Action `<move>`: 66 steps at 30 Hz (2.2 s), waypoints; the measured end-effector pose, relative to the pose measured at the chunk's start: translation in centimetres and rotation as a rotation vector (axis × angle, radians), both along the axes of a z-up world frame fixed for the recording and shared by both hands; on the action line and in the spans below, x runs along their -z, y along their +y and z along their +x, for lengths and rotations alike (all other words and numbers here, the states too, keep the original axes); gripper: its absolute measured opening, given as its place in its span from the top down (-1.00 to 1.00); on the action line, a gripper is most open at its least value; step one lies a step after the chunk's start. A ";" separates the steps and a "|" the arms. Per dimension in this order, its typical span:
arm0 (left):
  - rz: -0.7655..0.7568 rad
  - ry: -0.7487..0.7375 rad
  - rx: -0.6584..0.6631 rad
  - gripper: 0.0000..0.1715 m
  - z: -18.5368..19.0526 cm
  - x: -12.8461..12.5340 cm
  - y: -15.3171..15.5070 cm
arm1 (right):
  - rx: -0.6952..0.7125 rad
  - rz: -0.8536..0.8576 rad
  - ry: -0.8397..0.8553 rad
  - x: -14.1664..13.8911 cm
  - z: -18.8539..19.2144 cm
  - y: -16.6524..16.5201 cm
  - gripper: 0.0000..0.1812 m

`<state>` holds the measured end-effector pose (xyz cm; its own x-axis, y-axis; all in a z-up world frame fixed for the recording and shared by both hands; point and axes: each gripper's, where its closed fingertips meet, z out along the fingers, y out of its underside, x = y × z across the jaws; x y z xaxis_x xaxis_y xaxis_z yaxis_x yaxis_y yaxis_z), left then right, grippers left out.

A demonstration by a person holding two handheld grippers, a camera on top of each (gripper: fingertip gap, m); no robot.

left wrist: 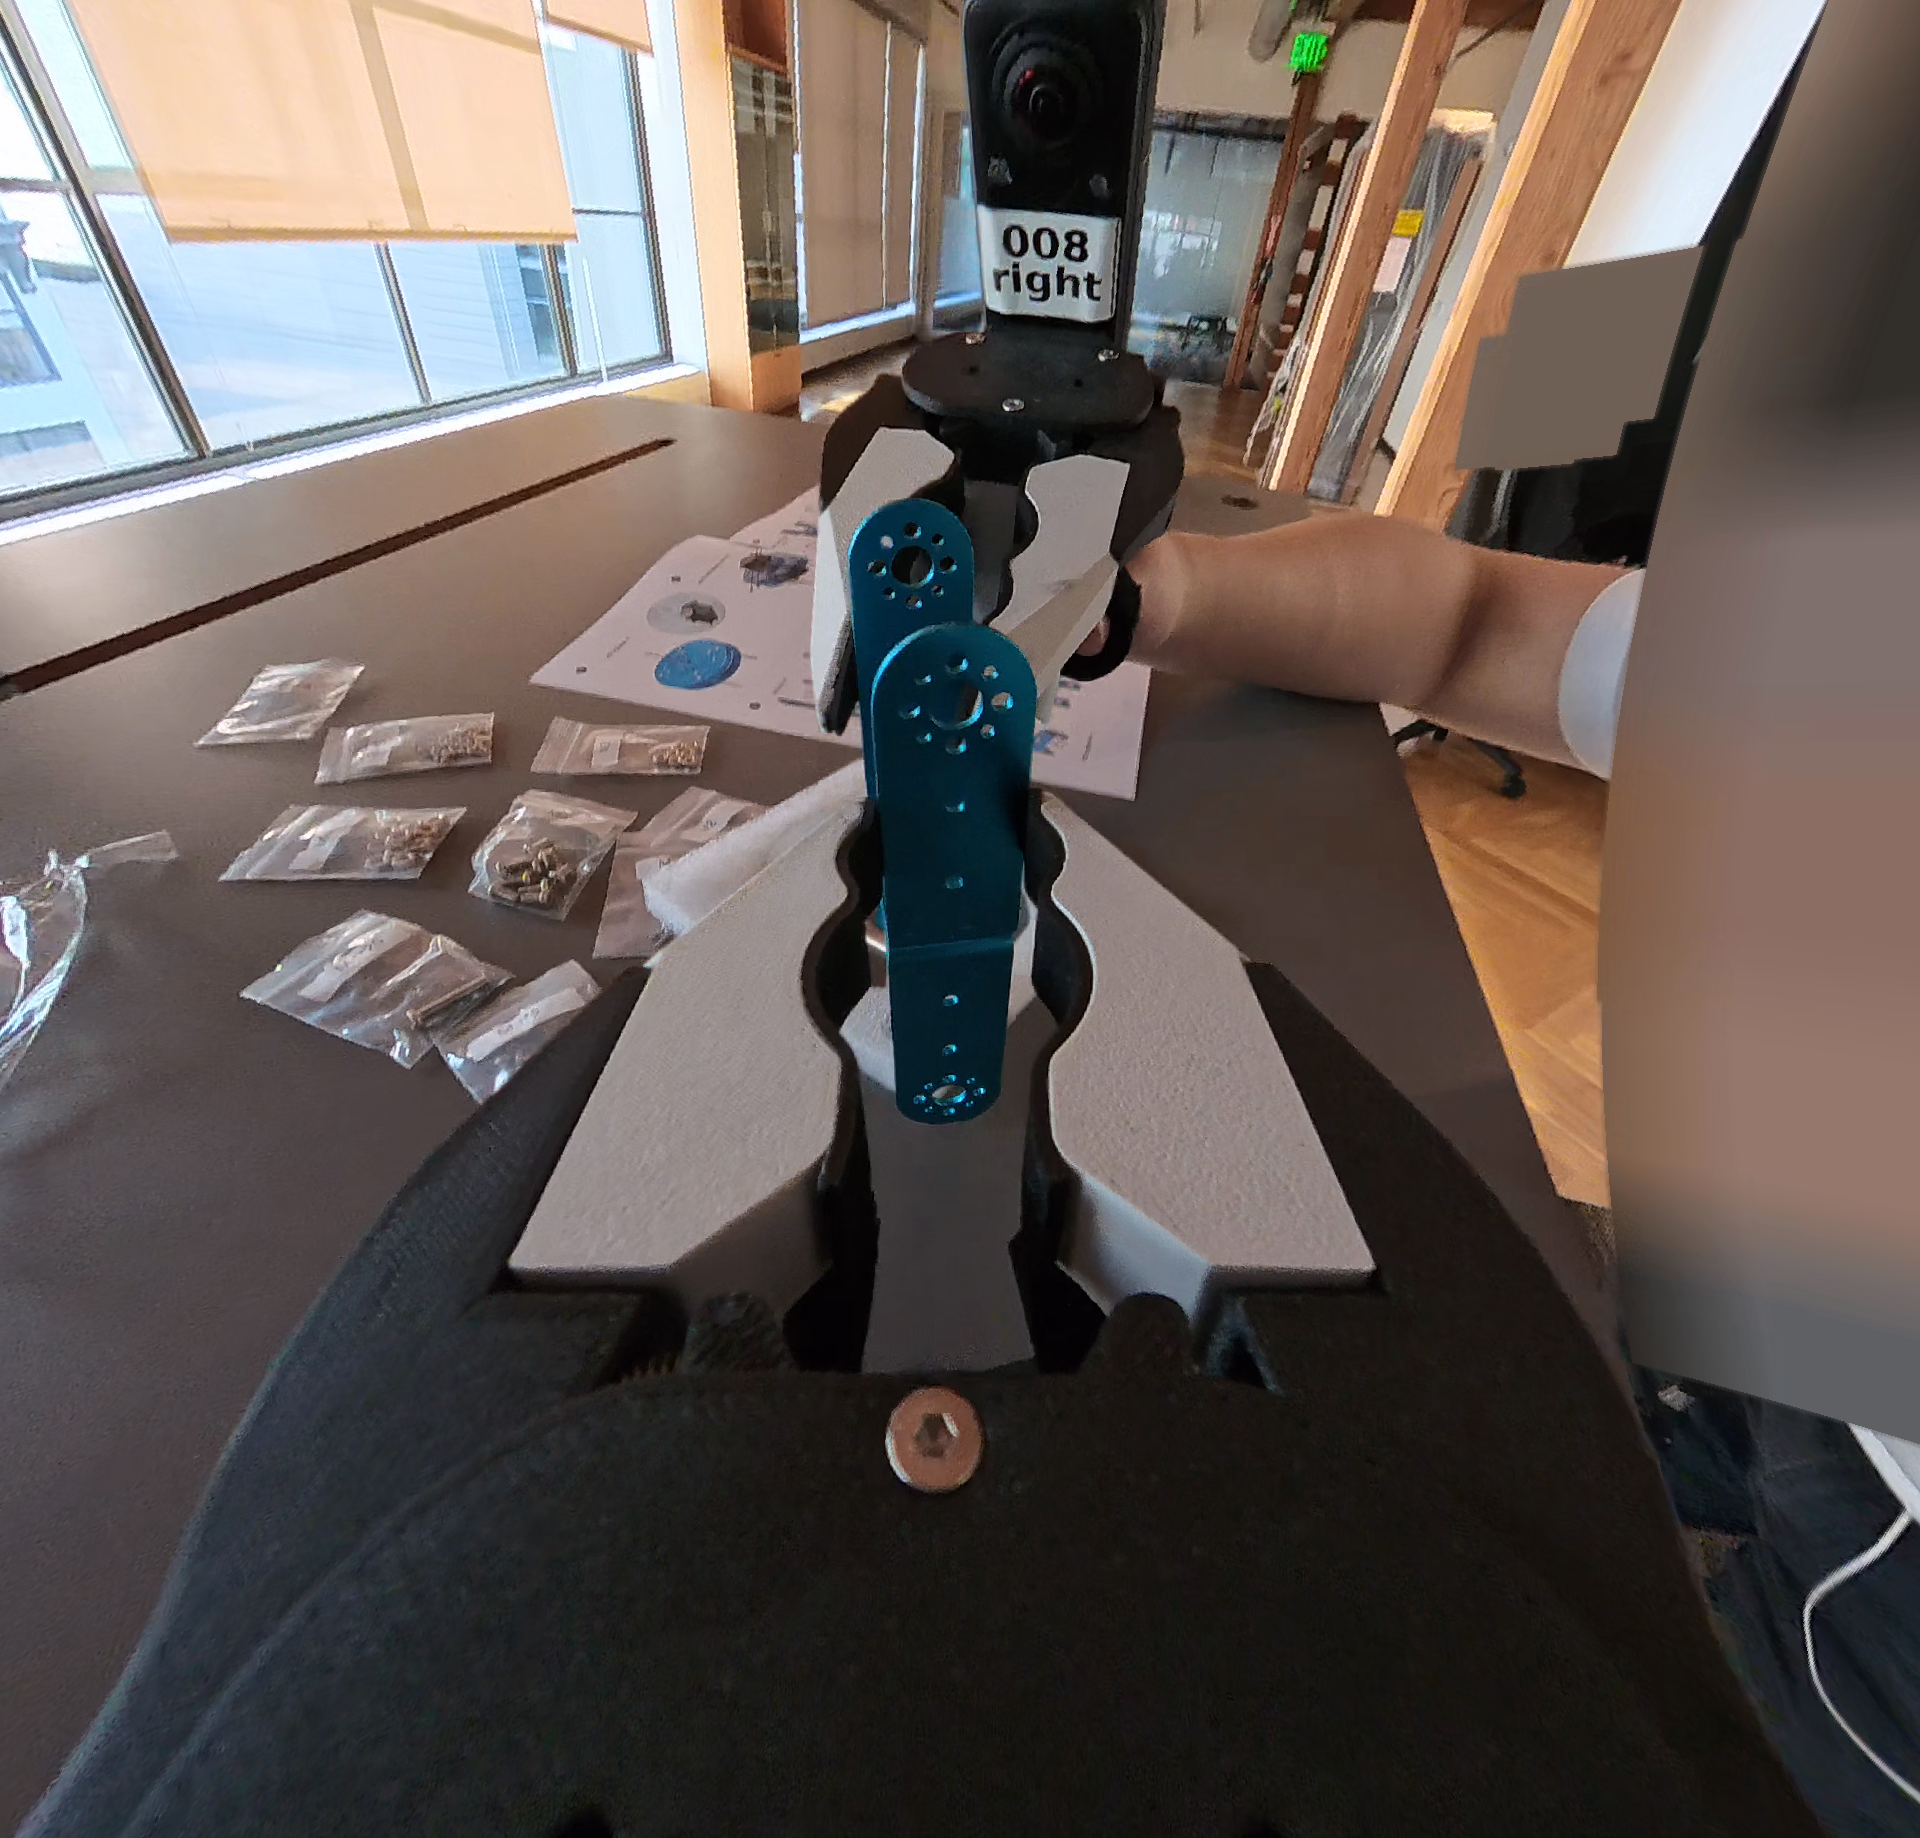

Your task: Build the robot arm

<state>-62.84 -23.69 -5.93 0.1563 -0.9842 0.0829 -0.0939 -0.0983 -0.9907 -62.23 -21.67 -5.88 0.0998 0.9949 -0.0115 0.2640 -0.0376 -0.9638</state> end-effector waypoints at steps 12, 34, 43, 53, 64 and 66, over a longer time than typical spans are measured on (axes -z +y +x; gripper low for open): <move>0.057 -0.076 -0.003 0.70 1.9 -5.9 -2.9 | -0.027 0.116 0.134 -6.1 2.0 -3.0 0.72; -0.493 -0.081 -0.177 0.71 5.9 -6.3 -2.2 | -0.421 -0.448 0.182 -5.0 7.1 -3.2 0.57; -0.574 -0.251 -0.079 0.71 3.6 -5.9 -2.4 | 0.056 -0.011 0.045 -6.2 10.4 -1.7 0.38; -0.525 -0.499 -0.195 0.71 1.2 -4.6 -2.9 | 0.560 0.109 -0.143 -0.8 4.2 -4.2 0.49; -0.477 -0.510 -0.197 0.29 -1.4 -4.2 -7.5 | 0.500 0.308 -0.278 -0.4 4.5 -4.7 0.98; -0.546 -0.519 -0.149 0.30 -2.1 -4.8 -7.7 | 0.428 0.416 -0.315 -0.7 3.9 -5.7 0.99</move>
